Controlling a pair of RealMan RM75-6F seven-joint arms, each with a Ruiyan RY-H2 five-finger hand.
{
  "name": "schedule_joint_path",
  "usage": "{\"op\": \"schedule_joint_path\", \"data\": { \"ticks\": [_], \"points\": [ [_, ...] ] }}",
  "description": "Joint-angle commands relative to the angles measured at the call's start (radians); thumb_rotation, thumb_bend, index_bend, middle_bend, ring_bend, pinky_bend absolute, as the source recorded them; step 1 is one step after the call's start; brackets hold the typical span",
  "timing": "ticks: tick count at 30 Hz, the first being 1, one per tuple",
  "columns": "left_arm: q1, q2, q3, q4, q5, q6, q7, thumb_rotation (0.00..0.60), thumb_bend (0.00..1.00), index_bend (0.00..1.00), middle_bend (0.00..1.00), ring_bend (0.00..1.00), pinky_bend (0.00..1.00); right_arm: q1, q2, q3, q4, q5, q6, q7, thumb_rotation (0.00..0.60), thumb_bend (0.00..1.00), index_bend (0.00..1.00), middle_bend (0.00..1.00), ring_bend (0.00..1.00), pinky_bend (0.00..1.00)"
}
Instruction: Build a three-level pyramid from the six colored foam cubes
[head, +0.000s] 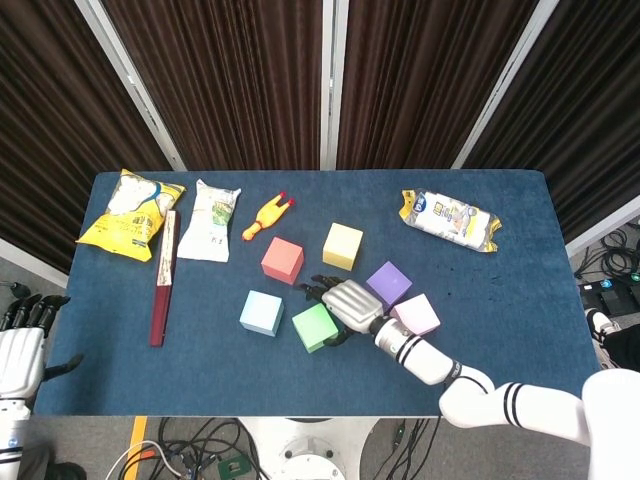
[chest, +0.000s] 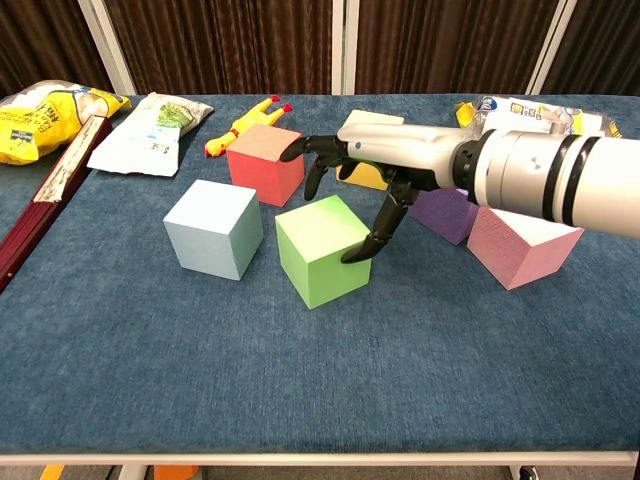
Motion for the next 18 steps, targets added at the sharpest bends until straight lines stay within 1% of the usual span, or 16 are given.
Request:
{"op": "schedule_joint_path", "data": {
  "ticks": [1,5,8,13,18],
  "points": [
    [0.000,-0.001,-0.001,0.004,-0.001,-0.001,-0.004,0.600,0.00,0.20,0.19,0.09,0.12,-0.010,-0.022,-0.006,0.015,0.006,0.028,0.006,0.600,0.03,0.14,0.31,0.06,0.16],
    [-0.004,-0.004,-0.001,0.011,0.000,-0.007,-0.010,0.600,0.00,0.20,0.19,0.09,0.12,-0.030,-0.049,-0.016,0.028,0.015,0.060,0.028,0.600,0.07,0.23,0.39,0.08,0.16],
    [-0.004,-0.005,-0.001,0.015,0.001,-0.008,-0.014,0.600,0.00,0.20,0.19,0.09,0.12,-0.050,-0.062,-0.020,0.035,0.017,0.099,0.026,0.600,0.09,0.28,0.41,0.10,0.16],
    [-0.007,-0.005,-0.003,0.021,0.002,-0.012,-0.020,0.600,0.00,0.20,0.19,0.09,0.12,-0.088,-0.068,-0.014,0.026,0.063,0.163,-0.034,0.600,0.09,0.29,0.42,0.11,0.16],
    [-0.013,-0.009,-0.005,0.027,0.005,-0.016,-0.025,0.600,0.00,0.20,0.19,0.09,0.12,-0.109,-0.059,0.005,-0.032,0.148,0.192,-0.115,0.600,0.09,0.29,0.42,0.11,0.15]
  ]
}}
